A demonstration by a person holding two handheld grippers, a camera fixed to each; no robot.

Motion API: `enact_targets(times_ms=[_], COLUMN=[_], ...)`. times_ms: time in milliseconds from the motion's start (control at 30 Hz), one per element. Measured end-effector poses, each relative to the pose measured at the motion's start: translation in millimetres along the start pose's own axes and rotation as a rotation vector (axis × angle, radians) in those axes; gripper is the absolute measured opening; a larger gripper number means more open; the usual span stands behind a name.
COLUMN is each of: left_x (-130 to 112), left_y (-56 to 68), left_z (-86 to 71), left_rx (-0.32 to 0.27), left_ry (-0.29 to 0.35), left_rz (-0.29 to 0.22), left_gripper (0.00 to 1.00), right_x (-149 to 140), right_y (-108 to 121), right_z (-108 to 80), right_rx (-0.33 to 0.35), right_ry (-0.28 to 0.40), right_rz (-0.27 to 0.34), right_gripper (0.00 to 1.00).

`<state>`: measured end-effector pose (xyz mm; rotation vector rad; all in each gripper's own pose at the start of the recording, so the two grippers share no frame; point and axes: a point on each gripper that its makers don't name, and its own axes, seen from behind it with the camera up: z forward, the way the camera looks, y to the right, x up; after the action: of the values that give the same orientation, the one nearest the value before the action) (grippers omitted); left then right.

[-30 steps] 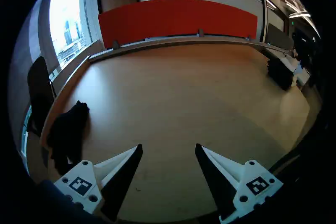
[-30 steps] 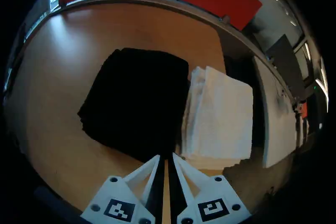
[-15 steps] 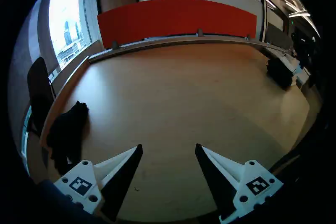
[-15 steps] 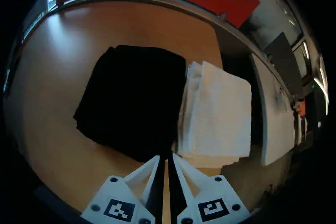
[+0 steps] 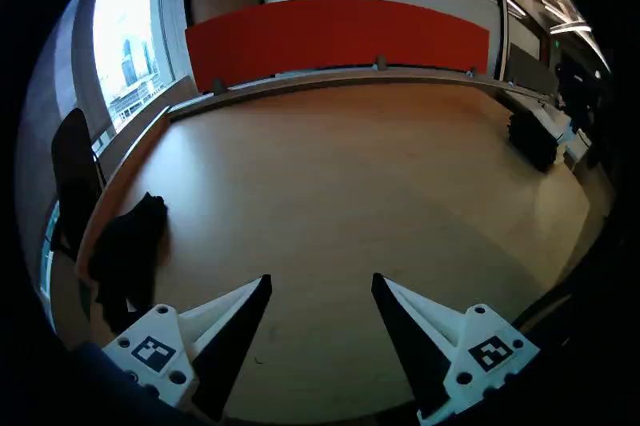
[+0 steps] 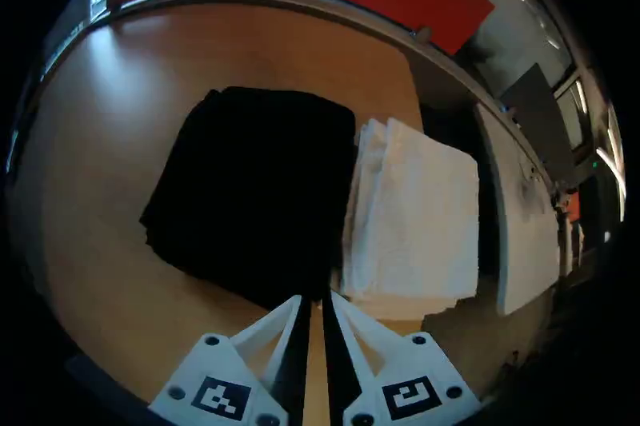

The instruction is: Fold towel

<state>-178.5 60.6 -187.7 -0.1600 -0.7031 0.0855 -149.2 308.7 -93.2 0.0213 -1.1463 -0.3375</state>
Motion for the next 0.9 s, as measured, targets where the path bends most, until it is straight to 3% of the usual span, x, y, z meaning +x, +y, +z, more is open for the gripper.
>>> enact_targets(times_ms=[100, 267, 367, 467, 567, 900], left_x=[1.0, 1.8, 2.9, 4.0, 4.6, 5.8], left_y=[0.5, 0.1, -0.2, -0.4, -0.7, -5.5], left_z=[0.3, 1.7, 2.2, 2.7, 3.0, 1.4], left_rx=[-0.002, -0.005, -0.008, -0.01, -0.011, -0.006], left_ry=[0.002, 0.006, 0.01, 0.014, 0.017, 0.03], left_rz=[-0.001, -0.008, -0.011, -0.012, -0.013, -0.027], left_gripper=[0.93, 0.93, 0.93, 0.93, 0.93, 0.93], right_x=[1.3, 2.4, 3.4, 5.1, 8.2, 19.6], right_y=[0.5, -0.5, -2.2, -3.2, -5.9, -12.6], right_z=[-2.9, -9.1, -12.2, -14.8, -16.7, -21.1], right_rx=[-0.001, -0.004, -0.003, -0.011, -0.011, -0.005], right_ry=[0.009, 0.02, 0.029, 0.039, 0.052, 0.095], right_rz=[0.009, 0.015, 0.017, 0.018, 0.025, 0.088], right_gripper=[0.21, 0.43, 0.64, 0.76, 0.97, 1.0])
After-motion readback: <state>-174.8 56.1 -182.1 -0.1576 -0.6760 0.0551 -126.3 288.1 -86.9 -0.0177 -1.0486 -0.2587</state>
